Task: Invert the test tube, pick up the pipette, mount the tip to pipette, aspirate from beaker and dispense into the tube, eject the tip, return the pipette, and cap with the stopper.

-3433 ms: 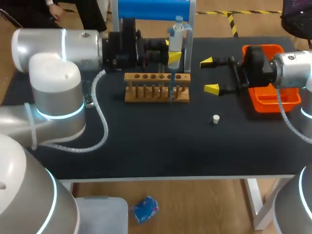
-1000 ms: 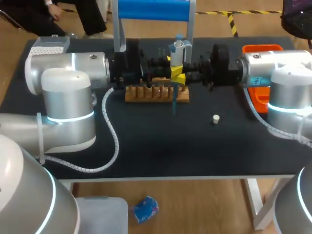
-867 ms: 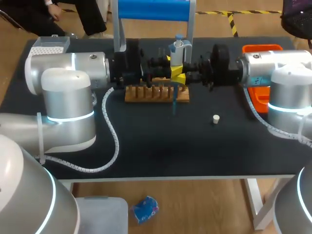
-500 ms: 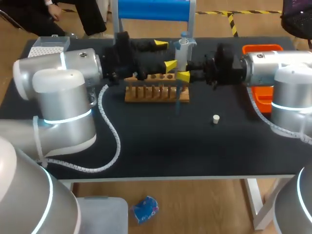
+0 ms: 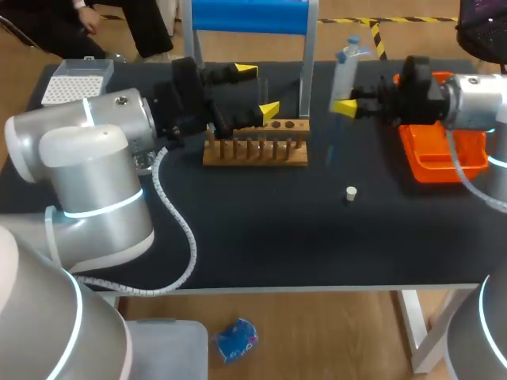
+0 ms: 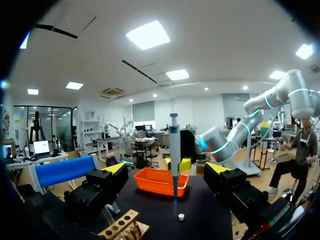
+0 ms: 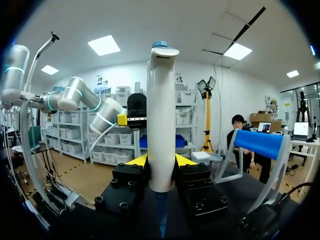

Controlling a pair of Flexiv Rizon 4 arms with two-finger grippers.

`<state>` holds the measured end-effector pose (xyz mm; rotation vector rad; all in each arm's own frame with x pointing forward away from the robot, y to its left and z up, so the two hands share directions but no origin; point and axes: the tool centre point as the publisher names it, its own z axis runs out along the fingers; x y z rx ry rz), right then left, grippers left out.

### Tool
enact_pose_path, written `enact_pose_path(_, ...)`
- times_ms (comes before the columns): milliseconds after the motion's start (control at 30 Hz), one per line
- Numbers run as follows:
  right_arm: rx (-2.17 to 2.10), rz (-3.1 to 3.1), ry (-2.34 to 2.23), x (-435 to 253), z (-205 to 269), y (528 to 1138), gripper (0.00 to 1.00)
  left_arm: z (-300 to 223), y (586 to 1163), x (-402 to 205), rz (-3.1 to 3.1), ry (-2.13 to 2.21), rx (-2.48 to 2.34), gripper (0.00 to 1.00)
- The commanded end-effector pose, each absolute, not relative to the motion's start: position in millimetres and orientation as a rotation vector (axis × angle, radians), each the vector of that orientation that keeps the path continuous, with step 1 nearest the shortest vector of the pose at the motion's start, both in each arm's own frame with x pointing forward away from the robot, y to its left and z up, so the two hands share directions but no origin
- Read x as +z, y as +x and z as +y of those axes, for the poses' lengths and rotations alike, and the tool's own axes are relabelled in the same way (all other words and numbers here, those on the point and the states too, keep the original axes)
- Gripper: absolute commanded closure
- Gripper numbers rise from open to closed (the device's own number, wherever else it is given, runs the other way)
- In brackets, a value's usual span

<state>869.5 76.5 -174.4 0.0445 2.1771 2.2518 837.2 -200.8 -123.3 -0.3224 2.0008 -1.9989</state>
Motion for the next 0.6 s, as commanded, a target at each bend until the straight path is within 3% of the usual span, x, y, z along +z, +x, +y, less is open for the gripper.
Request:
enact_pose_path(33,2.233,2.168,0.066,-164.5,32.7,868.4,1.0,-203.9,836.3,-124.2,1.989,-0.333,-1.994,0.0)
enact_pose_path(600,2.161,2.106,0.094,-150.7,-71.0,898.1,1.0,-225.7,849.2,-109.1,2.051,-0.353,-1.863,0.0)
